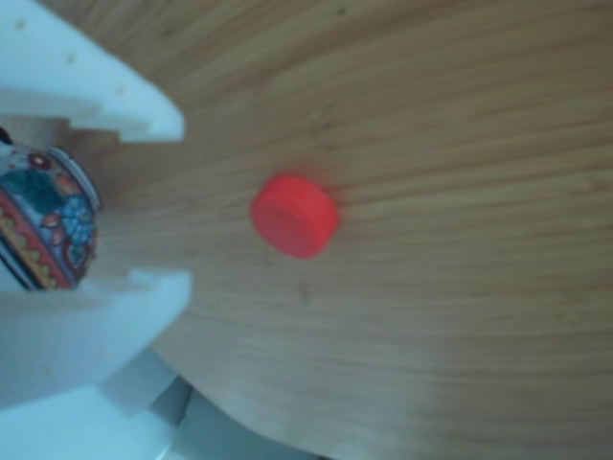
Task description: Grasp a red cap and put it in the cup.
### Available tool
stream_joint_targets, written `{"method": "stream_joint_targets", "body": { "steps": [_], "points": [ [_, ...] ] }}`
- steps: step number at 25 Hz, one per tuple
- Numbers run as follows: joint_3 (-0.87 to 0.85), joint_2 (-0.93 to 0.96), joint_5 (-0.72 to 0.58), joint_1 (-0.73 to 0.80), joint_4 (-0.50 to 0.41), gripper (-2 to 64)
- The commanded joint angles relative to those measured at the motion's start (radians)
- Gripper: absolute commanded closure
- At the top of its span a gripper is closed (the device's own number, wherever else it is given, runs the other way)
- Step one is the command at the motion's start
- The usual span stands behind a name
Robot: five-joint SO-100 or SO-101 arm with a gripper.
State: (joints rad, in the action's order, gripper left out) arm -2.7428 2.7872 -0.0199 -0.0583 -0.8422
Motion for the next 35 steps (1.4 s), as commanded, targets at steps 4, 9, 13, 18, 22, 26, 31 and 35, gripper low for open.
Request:
{"method": "stream_joint_targets", "body": {
  "steps": [4, 9, 13, 18, 22, 26, 31, 35],
  "points": [
    [0.011, 0.014, -0.006, -0.002, 0.003, 48.5],
    [0.011, 0.014, -0.006, 0.002, 0.003, 48.1],
    [0.011, 0.014, -0.006, 0.000, 0.003, 48.5],
    [0.011, 0.014, -0.008, 0.005, 0.003, 47.9],
    [0.026, 0.014, -0.012, -0.006, 0.000, 47.8],
    [0.132, 0.012, -0.091, 0.000, -0.097, 47.8],
    [0.310, -0.002, -0.094, 0.003, -0.183, 47.8],
    [0.456, -0.028, -0.095, 0.000, -0.224, 47.7]
  ]
}}
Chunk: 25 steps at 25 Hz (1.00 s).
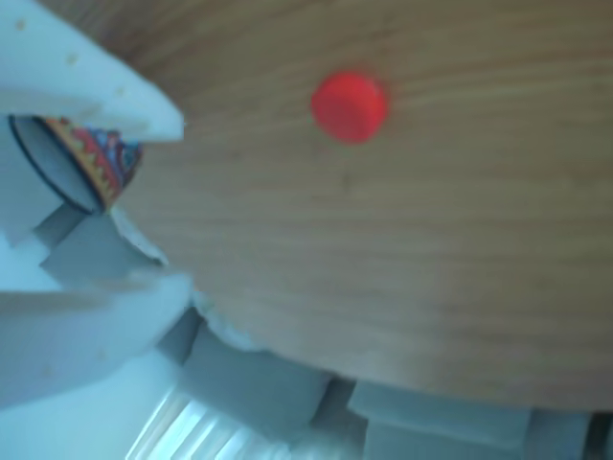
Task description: Grasp a red cap and put it in the cup.
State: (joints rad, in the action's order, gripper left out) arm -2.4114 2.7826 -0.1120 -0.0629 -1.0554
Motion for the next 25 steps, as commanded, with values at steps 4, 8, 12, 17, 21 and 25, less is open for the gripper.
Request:
{"method": "stream_joint_targets", "body": {
  "steps": [4, 8, 12, 17, 21, 25],
  "points": [
    [0.314, -0.189, -0.003, 0.003, -0.084, 47.7],
    [0.508, -0.399, -0.002, 0.000, -0.135, 47.7],
    [0.715, -0.609, 0.003, 0.000, -0.216, 47.7],
    [0.902, -0.847, 0.011, -0.012, -0.252, 47.7],
    [0.976, -1.003, 0.029, -0.063, -0.252, 47.7],
    [0.969, -1.098, 0.021, -0.133, -0.238, 47.7]
  ]
}}
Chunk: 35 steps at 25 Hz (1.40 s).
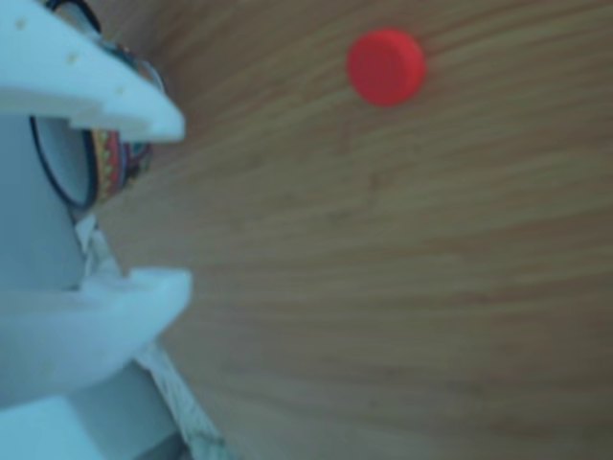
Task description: Grasp a red cap and put it in the cup.
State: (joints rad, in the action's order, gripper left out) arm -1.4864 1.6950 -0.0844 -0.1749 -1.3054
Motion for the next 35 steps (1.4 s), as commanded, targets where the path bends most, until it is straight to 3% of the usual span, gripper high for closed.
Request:
{"method": "stream_joint_targets", "body": {
  "steps": [1, 9, 15, 17, 22, 25, 35],
  "points": [
    [0.041, -0.031, -0.006, -0.037, 0.011, 47.7],
    [-0.071, -0.097, -0.009, -0.078, 0.017, 47.7],
    [-0.183, -0.097, -0.009, -0.071, 0.100, 47.5],
    [-0.210, -0.097, -0.009, -0.067, 0.124, 43.1],
    [-0.249, -0.097, -0.009, -0.067, 0.138, 21.4],
    [-0.256, -0.098, -0.005, -0.072, 0.129, 12.2],
    [-0.371, -0.098, -0.008, -0.066, 0.190, 10.9]
  ]
}}
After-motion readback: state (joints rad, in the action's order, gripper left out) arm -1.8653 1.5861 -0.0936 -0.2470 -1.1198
